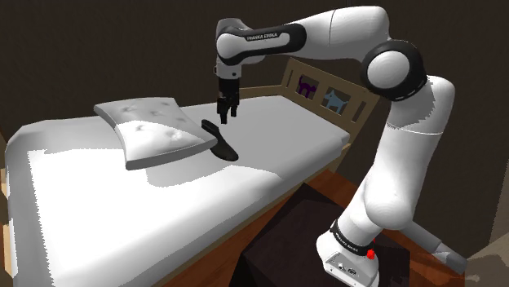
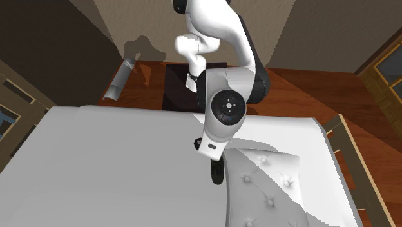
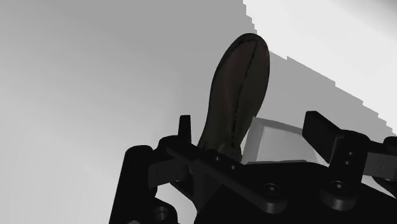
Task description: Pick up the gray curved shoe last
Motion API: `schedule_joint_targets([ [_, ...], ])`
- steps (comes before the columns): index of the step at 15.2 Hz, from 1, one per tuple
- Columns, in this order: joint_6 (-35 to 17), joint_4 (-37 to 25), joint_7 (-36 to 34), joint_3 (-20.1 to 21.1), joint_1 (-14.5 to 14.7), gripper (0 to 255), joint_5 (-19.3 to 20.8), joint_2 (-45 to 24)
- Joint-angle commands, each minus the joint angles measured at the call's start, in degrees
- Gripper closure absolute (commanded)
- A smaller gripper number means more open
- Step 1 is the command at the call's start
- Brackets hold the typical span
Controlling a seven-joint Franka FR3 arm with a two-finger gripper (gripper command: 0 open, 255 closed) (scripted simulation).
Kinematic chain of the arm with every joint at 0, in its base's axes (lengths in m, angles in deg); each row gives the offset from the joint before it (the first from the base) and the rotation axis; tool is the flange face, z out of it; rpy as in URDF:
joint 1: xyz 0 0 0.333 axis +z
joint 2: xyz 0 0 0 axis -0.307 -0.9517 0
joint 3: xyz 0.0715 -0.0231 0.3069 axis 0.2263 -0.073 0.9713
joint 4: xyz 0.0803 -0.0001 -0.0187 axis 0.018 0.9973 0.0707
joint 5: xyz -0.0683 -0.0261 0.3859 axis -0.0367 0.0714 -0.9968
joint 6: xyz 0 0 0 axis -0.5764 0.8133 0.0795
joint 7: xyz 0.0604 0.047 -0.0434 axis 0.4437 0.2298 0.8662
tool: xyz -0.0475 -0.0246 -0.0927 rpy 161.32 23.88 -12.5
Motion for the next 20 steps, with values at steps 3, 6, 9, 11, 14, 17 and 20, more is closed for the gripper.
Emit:
schedule_joint_targets([
  [3, 0.7, -6.7, 1.3, 0.6, 0.4, 0, 0.1, -7.0],
  [6, -1.3, -5.2, 1.4, 0.7, 0.4, 0, 0.0, -7.6],
  [9, -3.4, -3.8, 1.4, 0.7, 0.4, 0, 0.0, -8.2],
  [11, -3.8, -3.6, 1.4, 0.7, 0.4, 0, 0.0, -8.4],
  [14, -3.6, -3.8, 1.4, 0.7, 0.4, 255, 0.0, -8.5],
  [17, -3.6, -3.8, 1.4, 0.7, 0.4, 255, 0.0, -8.5],
  [20, -3.6, -3.8, 1.4, 0.7, 0.4, 255, 0.0, -8.5],
])
